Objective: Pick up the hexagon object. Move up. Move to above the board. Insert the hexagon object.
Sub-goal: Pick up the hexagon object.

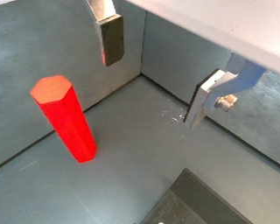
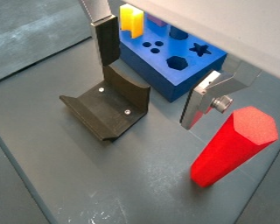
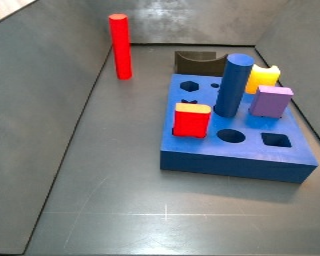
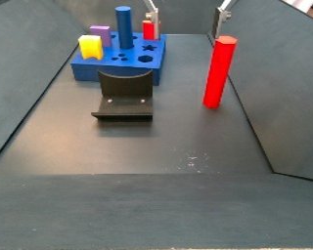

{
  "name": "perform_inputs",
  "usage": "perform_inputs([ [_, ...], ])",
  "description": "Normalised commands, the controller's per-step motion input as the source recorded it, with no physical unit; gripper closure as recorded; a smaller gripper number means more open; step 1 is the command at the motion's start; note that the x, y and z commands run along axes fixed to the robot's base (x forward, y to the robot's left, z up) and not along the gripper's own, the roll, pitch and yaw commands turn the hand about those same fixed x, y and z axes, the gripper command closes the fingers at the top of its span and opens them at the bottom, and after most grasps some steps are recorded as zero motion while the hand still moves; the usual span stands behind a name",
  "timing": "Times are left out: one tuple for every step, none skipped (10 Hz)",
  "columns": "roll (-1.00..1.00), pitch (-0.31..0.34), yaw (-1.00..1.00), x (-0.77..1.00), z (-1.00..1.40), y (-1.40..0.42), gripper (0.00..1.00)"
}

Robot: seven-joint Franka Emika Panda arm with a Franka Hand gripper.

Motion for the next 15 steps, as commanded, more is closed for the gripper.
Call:
perform_inputs([
  [-0.01, -0.003, 0.00, -0.22, -0.07, 0.00, 0.00],
  [-0.05, -0.034, 0.00, -0.45, -0.06, 0.00, 0.00],
  [-0.01, -0.031, 0.00, -0.59, -0.07, -0.06, 0.00],
  [0.00, -0.026, -0.09, -0.68, 0.00, -0.13, 0.00],
  [0.00, -0.063, -0.14, -0.79, 0.00, -0.14, 0.00],
  [0.00, -0.091, -0.21, -0.88, 0.00, -0.15, 0.00],
  [0.00, -0.076, -0.25, -0.86, 0.00, -0.13, 0.00],
  [-0.02, -0.079, -0.29, -0.83, -0.03, -0.11, 0.00],
  [-0.06, -0.090, -0.39, -0.71, -0.09, -0.07, 0.00],
  [-0.12, -0.121, -0.36, -0.21, -0.20, -0.17, 0.00],
  [-0.15, -0.123, -0.36, 0.00, -0.16, -0.24, 0.00],
  [-0.16, -0.127, -0.37, 0.03, -0.15, -0.24, 0.00],
  [-0.16, -0.140, -0.40, 0.00, -0.18, -0.24, 0.00],
  [-0.16, -0.147, -0.43, 0.00, -0.18, -0.23, 0.00],
  [-0.12, -0.147, -0.45, -0.05, -0.24, -0.19, 0.00],
])
